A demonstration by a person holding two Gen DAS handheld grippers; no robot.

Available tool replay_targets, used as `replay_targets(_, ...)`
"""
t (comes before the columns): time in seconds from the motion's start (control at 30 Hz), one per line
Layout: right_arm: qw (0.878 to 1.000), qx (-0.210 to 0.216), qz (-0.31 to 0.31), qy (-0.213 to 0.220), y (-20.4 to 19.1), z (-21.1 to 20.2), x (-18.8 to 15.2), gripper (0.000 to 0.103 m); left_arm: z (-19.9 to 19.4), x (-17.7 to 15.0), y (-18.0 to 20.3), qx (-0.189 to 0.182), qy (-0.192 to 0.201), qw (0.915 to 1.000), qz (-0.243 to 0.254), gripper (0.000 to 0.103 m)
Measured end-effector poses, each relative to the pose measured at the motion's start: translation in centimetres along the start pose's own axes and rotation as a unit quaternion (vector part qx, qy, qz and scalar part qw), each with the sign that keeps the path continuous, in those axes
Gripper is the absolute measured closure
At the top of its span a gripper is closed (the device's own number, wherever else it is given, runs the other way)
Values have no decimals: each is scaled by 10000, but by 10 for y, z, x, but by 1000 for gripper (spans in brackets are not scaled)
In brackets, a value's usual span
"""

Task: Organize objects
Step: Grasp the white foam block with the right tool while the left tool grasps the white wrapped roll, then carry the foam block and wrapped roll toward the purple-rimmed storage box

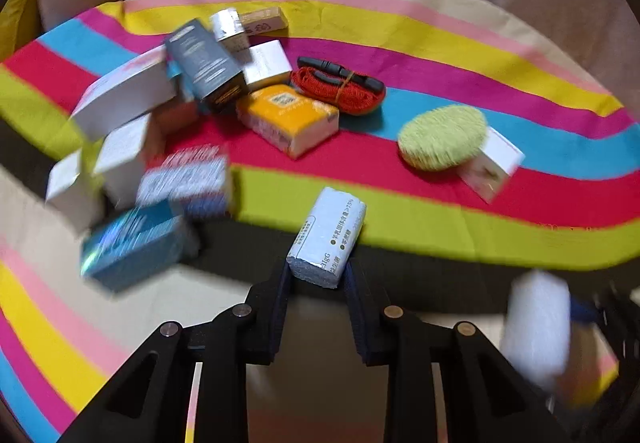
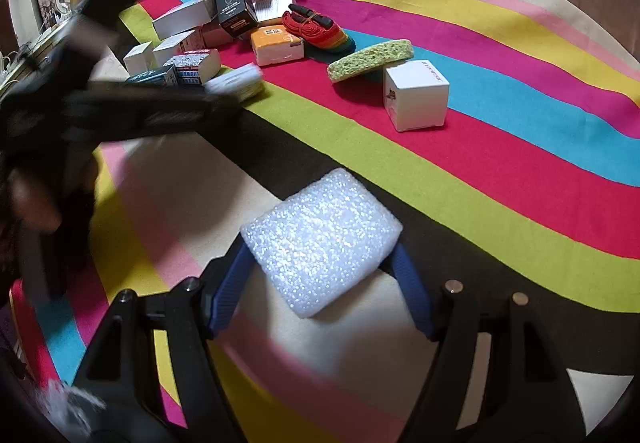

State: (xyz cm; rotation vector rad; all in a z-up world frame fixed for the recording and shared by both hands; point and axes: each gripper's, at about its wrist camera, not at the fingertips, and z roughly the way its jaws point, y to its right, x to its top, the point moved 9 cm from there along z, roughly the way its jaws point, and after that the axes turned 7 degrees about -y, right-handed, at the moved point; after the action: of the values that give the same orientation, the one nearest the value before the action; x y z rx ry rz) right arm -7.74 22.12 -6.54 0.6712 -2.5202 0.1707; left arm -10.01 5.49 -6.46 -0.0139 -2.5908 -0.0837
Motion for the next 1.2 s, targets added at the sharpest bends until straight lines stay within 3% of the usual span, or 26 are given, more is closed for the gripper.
replay_targets(0.2, 10000, 3, 32, 9, 0, 0, 0, 31, -42, -62, -24, 28, 131, 9999, -54, 74)
replay_targets(0.3, 10000, 3, 37, 13, 0, 0, -1, 31, -55, -75, -33, 54, 139, 9997, -172, 74)
replay_targets(0.97, 9999, -114, 114, 4, 5, -1, 0, 32, -61, -82, -33, 259, 121, 9995, -123, 74)
replay_targets(1.07, 9977, -249, 601, -167, 13, -7, -8, 32, -62, -83, -36, 217, 132, 9995, -194, 74)
replay_targets(1.2, 9958, -53, 909, 38, 0, -32, -32, 32, -62, -83, -37, 179, 135, 9995, -227, 74)
